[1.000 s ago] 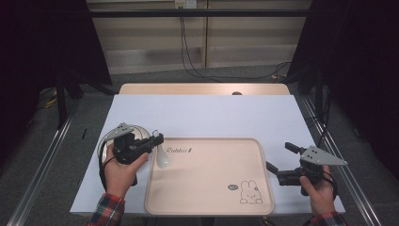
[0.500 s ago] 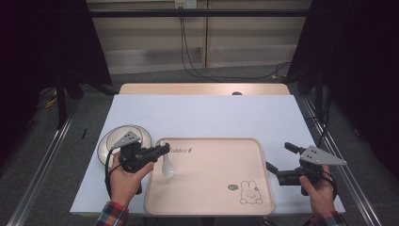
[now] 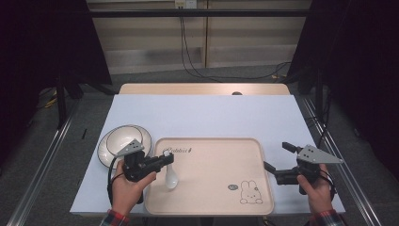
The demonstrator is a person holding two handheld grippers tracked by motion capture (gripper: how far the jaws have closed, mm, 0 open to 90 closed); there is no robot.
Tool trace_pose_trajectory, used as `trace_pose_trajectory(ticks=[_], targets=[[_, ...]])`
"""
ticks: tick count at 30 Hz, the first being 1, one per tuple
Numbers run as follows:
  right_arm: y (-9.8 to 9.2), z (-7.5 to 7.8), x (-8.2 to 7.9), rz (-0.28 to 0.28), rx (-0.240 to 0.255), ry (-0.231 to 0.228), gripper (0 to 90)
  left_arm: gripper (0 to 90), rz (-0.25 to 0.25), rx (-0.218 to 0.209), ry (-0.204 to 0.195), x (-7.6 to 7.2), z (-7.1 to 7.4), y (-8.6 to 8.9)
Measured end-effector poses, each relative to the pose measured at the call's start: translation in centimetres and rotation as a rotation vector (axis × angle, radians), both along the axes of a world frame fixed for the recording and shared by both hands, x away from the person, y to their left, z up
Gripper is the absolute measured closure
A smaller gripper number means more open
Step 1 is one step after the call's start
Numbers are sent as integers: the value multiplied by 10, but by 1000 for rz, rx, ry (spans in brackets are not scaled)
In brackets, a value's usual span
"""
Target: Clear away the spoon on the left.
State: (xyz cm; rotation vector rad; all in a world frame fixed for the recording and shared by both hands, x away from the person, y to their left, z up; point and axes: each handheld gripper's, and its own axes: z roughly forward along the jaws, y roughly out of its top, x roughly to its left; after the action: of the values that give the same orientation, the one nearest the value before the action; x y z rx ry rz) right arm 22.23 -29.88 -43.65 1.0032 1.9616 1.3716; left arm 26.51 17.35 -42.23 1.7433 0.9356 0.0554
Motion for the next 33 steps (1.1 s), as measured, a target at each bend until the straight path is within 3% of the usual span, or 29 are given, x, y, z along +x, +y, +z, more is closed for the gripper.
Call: trace_pose_trajectory(ticks=[7, 9, 13, 23, 33], targets=[[1, -2, 3, 4, -4, 10, 16, 855, -13, -3, 8, -4, -2, 2], [2, -2, 3, 11, -7, 11, 16, 855, -18, -22, 30, -5, -4, 1], [3, -2, 3, 9, -3, 8, 17, 854, -38, 5, 21, -7, -5, -1], [3, -2, 3, 10, -12, 8, 17, 853, -53, -30, 46, -4, -10, -2], [3, -2, 2, 20, -12, 11, 17, 815, -23, 17, 14, 4, -18, 0]])
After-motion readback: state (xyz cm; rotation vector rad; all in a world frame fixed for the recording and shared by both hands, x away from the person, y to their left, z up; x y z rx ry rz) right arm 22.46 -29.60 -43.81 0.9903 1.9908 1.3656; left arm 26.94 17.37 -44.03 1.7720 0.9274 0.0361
